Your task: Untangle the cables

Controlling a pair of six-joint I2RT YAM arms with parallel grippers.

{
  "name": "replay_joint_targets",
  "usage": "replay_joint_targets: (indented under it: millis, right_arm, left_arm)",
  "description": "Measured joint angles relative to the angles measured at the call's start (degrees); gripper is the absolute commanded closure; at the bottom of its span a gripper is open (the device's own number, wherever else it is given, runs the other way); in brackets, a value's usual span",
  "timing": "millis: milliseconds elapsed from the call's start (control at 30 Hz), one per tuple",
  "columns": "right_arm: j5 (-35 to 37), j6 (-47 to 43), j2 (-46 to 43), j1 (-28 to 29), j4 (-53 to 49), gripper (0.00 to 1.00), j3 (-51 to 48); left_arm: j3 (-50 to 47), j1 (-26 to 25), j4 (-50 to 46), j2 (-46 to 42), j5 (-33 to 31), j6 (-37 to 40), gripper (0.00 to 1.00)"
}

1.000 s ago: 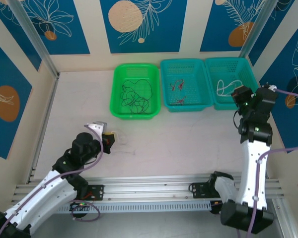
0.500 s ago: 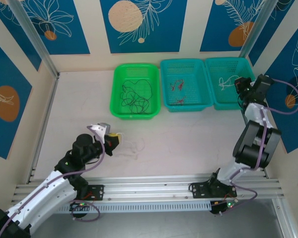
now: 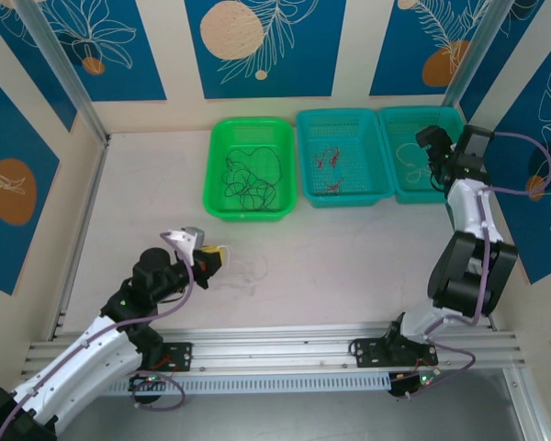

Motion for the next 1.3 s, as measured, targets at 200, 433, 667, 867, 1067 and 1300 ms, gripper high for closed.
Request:
replay_joint_targets:
  millis: [200, 433, 667, 867, 1067, 1300]
  right_arm:
    - [-4.5, -1.0, -18.3, 5.0, 1.2, 0.12, -13.6]
    - [-9.0, -8.3, -43.8, 25.9, -2.7, 0.15, -27.4]
    - [-9.0, -15.8, -59.0, 49.7, -5.3, 0.24, -37.7]
    - [-4.9, -27.2, -49.7, 70.7, 4.3, 0.24, -44.0]
    - [-1.4, -37.7, -33.0, 74.7, 18.7, 0.28, -43.7]
    - [-1.7, -42.0, -17.0, 74.8, 31.6, 0.71, -37.3]
  left_arm:
    - [1.7, 0.0, 1.6, 1.3, 0.9, -1.7, 1.00]
    - [3.2, 0.0, 4.4, 3.1, 1.9, -2.9, 1.00]
    - [6.4, 0.0, 4.4, 4.8, 2.8, -2.9, 1.00]
    - [11.5, 0.0, 3.8, 9.9, 7.9, -2.6, 1.00]
    - [12.7, 0.0, 2.5, 10.8, 11.5, -2.3, 1.00]
    - [13.0, 0.0, 2.5, 11.4, 13.7, -2.3, 1.00]
